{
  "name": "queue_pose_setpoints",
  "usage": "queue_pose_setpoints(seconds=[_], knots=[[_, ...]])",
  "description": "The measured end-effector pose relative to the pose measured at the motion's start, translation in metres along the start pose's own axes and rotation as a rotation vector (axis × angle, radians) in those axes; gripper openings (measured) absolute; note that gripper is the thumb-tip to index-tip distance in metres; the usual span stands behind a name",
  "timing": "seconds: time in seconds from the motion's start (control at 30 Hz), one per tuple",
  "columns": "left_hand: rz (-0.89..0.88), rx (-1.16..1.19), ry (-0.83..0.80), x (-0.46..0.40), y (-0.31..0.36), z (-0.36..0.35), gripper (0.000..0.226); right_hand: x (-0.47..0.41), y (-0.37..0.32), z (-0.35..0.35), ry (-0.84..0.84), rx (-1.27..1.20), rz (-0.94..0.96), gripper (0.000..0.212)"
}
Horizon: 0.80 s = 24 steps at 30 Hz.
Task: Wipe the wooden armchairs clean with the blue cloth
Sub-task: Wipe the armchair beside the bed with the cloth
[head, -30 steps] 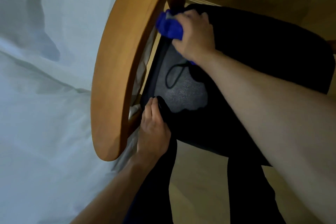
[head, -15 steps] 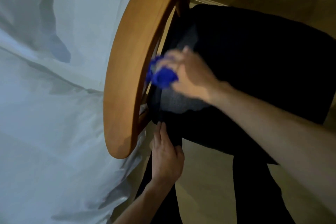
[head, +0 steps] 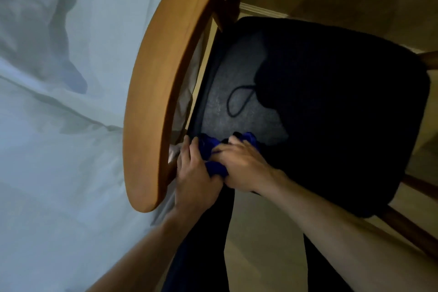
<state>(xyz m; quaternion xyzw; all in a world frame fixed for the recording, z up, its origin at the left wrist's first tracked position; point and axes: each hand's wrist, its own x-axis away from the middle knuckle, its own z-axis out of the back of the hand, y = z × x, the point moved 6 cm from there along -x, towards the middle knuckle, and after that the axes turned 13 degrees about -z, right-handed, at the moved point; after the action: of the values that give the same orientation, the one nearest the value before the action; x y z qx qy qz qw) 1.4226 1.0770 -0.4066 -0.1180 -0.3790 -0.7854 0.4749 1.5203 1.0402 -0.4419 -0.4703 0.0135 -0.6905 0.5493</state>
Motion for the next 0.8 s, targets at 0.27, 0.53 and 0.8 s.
queue_pose_setpoints(seconds=[0.27, 0.53, 0.8], knots=[[-0.252, -0.175, -0.023, -0.047, 0.061, -0.017, 0.096, 0.018, 0.146, 0.144, 0.53, -0.086, -0.313, 0.054], [-0.382, -0.414, -0.024, -0.097, 0.072, 0.022, 0.096, -0.025, 0.198, 0.184, 0.662, -0.225, -0.55, 0.06], [-0.486, -0.47, -0.217, -0.065, 0.078, -0.022, 0.097, 0.089, 0.107, -0.015, 0.285, -0.166, -0.198, 0.063]])
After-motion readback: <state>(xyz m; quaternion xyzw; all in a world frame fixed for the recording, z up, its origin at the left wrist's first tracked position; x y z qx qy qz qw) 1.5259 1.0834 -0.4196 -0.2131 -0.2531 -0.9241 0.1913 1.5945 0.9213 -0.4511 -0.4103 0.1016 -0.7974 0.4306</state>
